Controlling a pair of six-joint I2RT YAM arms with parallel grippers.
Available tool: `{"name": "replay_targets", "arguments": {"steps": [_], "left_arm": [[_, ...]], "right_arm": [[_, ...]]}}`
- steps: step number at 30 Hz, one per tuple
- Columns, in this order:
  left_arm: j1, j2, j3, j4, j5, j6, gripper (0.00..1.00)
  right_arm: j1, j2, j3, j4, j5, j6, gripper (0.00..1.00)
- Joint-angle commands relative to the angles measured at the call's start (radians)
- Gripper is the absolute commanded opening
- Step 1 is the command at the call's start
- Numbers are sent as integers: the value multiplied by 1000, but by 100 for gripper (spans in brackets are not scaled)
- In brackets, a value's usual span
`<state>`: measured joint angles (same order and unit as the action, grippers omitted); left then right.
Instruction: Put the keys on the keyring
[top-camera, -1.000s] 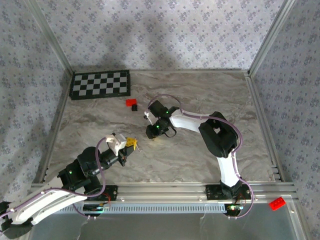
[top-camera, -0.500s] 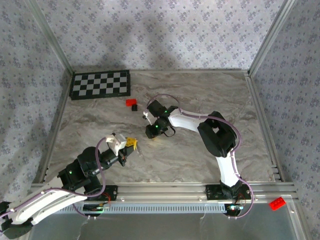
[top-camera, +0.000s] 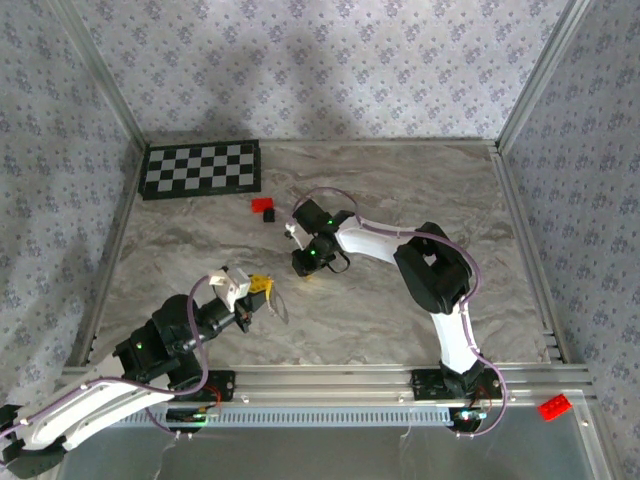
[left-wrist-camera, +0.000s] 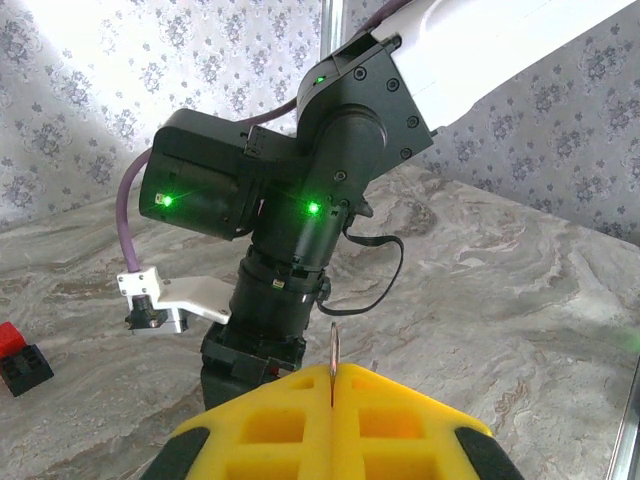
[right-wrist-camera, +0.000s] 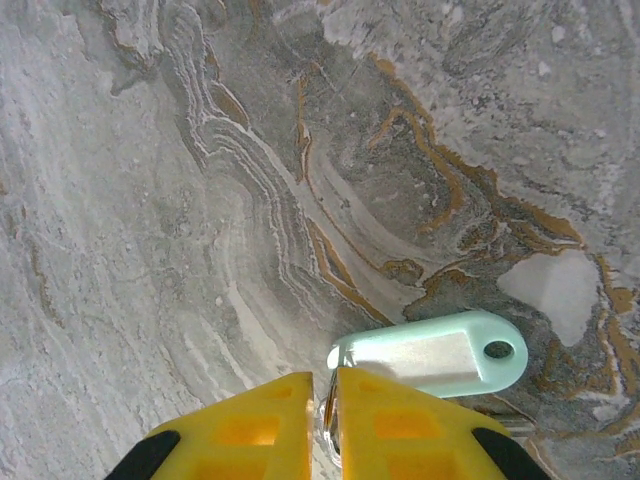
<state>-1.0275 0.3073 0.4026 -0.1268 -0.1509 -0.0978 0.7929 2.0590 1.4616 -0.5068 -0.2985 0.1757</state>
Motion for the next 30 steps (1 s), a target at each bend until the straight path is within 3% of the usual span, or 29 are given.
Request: {"name": "replay_targets", "arguments": {"steps": [1, 11, 21, 30], "left_arm": [[7, -20, -5, 41, -18, 6, 0], [7, -34, -7, 42, -20, 7, 0], [7, -44, -9, 34, -15, -4, 0], [7, -38, 12, 26, 3, -16, 0]], "right_arm": [[6, 21, 28, -39, 16, -19, 15], [5, 24, 32, -47, 23, -27, 14], [0, -1, 28, -64, 21, -41, 4], [-11, -141, -75, 30, 21, -77, 0]]}}
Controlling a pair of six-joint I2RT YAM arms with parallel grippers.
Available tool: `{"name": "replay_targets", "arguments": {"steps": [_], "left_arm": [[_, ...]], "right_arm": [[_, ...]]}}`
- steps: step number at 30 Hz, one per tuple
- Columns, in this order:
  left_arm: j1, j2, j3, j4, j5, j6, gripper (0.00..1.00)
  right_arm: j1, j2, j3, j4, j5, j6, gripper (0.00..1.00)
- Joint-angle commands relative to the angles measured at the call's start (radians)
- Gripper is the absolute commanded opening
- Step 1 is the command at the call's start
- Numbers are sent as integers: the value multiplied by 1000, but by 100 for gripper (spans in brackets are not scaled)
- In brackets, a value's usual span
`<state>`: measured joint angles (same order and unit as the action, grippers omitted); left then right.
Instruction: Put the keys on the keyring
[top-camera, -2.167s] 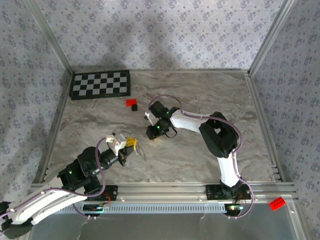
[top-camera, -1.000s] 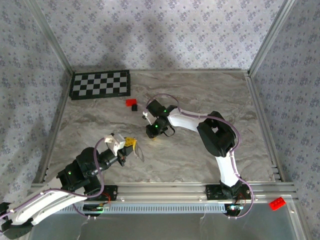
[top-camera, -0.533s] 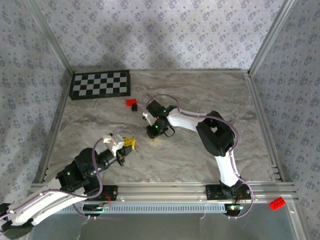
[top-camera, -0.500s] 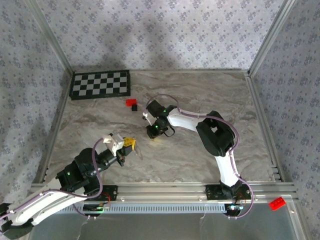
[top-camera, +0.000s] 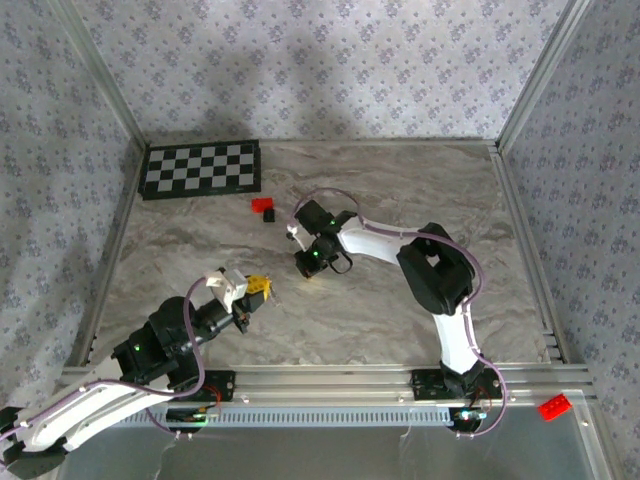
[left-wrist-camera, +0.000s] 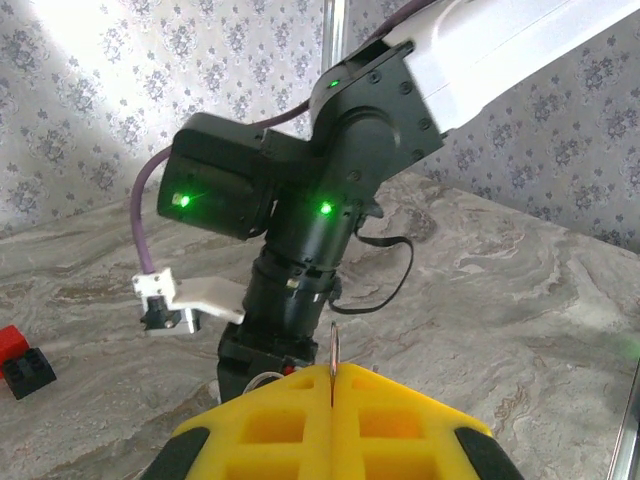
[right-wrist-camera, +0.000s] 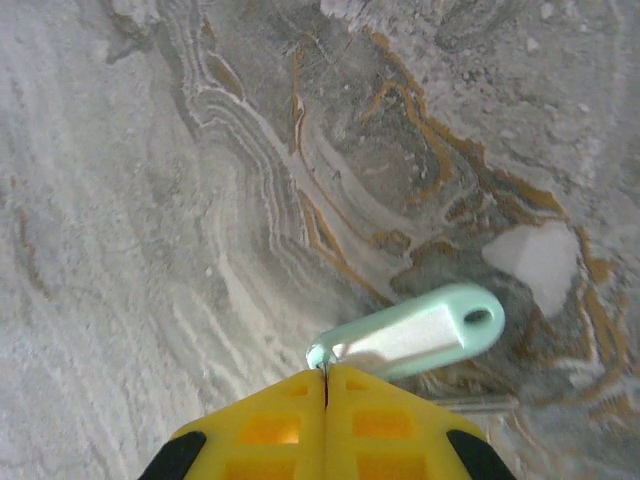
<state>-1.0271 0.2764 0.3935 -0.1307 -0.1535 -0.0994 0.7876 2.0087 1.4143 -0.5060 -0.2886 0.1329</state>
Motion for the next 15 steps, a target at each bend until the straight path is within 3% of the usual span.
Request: {"name": "replay_targets", "arguments": {"steps": [1, 8, 15], "left_arm": [[7, -3, 25, 31, 10, -16, 0], [7, 50, 57, 64, 103, -5, 0], [6, 131, 111, 91, 179, 20, 0]], "right_arm": [[-6, -122, -49, 46, 18, -46, 0], [-21, -343, -204, 163, 19, -97, 0], [-20, -641, -418, 354, -88, -160, 0]]}}
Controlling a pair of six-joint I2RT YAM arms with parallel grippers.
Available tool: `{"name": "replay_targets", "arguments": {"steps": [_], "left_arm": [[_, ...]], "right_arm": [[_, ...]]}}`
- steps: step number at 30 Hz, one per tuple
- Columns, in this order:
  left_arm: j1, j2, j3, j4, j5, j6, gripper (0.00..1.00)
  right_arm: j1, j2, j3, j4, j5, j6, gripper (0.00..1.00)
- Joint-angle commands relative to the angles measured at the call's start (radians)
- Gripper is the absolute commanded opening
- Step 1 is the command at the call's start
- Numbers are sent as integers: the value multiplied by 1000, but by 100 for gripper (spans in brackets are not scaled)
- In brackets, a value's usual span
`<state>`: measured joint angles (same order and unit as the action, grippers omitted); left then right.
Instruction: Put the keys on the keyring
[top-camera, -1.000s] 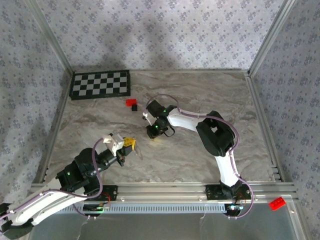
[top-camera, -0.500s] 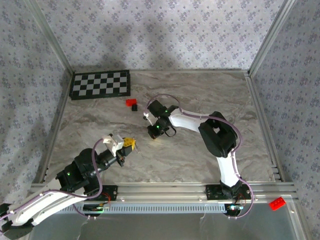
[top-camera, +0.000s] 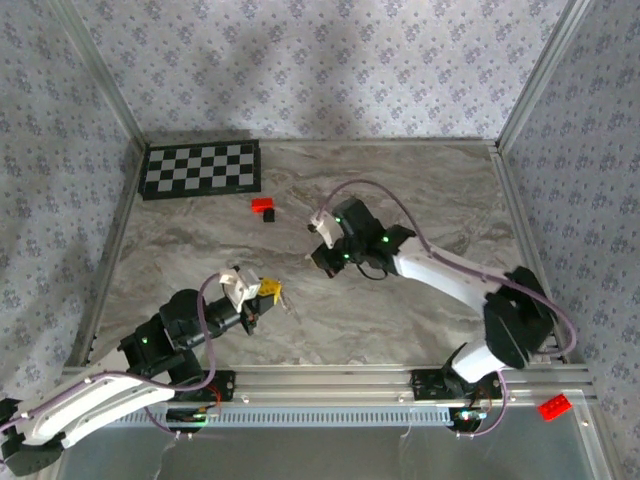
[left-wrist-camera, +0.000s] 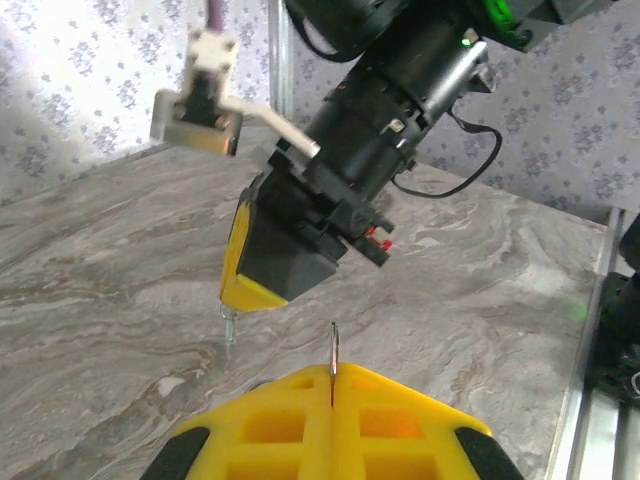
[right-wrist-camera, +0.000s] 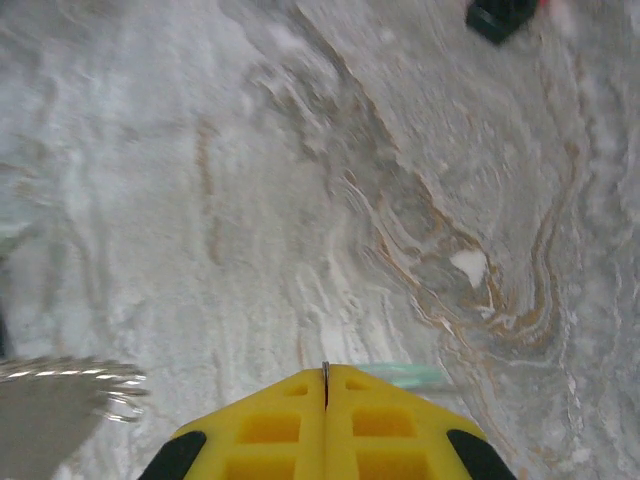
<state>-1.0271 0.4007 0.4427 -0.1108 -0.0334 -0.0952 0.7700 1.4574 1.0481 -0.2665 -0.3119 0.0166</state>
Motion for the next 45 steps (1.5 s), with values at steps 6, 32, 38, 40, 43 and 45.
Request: {"name": "replay_targets", "arguments": {"steps": [6, 32, 38, 40, 43, 45], "left_arm": [[6, 23, 108, 57, 125, 52, 0], [5, 158, 225, 187, 319, 68, 0], [6, 187, 224, 233, 318, 57, 0], [6, 200, 227, 239, 322, 57, 0], [6, 213, 227, 254, 325, 52, 0], [5, 218, 226, 264, 325, 48, 0]], "right_arm": [[-21, -276, -201, 384, -251, 62, 0], [83, -669, -391, 652, -319, 88, 0], [143, -679, -407, 621, -242, 25, 0], [152, -685, -415, 616, -223, 9, 0], [171, -699, -422, 591, -179, -25, 0], [183, -709, -427, 585, -152, -38, 0]]}}
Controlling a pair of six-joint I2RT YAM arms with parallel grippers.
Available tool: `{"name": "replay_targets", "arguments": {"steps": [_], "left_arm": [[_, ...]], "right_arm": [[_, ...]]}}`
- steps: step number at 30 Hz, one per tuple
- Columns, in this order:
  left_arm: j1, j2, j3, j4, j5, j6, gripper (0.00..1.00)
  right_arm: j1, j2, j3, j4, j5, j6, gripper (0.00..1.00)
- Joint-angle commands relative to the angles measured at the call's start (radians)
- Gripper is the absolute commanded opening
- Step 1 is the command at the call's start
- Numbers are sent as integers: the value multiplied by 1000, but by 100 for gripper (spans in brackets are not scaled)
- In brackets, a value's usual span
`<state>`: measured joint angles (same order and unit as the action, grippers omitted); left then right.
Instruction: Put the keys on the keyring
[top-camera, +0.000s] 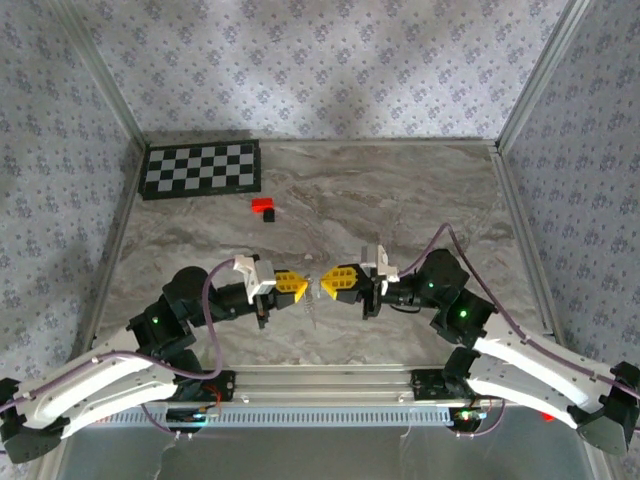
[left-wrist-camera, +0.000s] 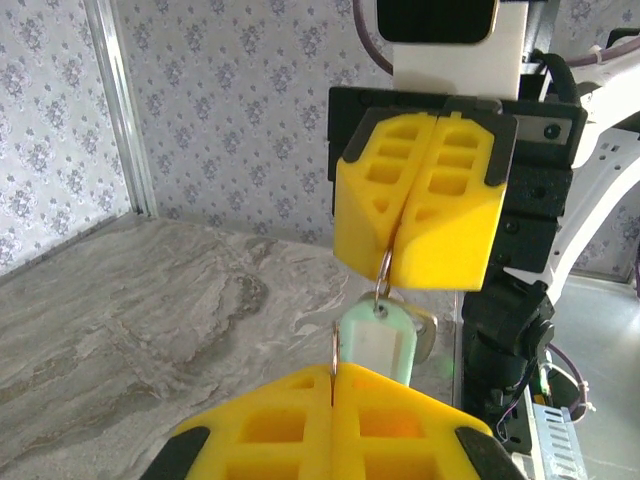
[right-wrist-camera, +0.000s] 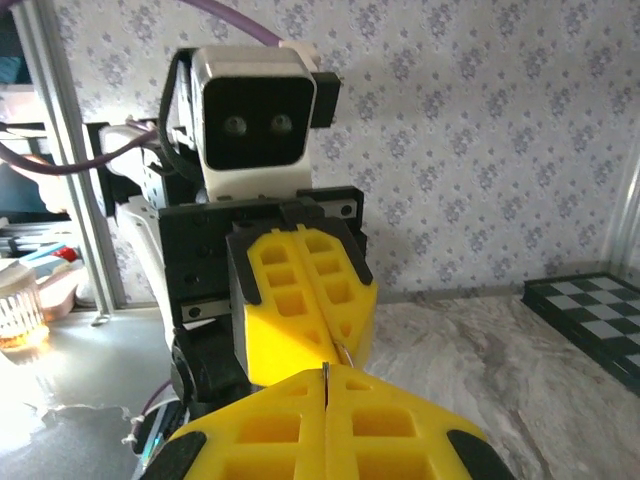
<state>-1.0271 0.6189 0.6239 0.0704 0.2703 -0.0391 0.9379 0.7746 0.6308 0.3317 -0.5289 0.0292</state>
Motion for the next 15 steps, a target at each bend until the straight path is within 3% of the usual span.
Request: {"name": "replay_targets", "arguments": {"steps": [1, 15], "left_arm": [[5, 2, 45, 87, 21, -11, 0], [5, 10, 50, 97, 40, -25, 0]], "right_arm": [[18, -29, -15, -7, 74, -52, 0], [33, -29, -72, 120, 132, -24, 0]]}}
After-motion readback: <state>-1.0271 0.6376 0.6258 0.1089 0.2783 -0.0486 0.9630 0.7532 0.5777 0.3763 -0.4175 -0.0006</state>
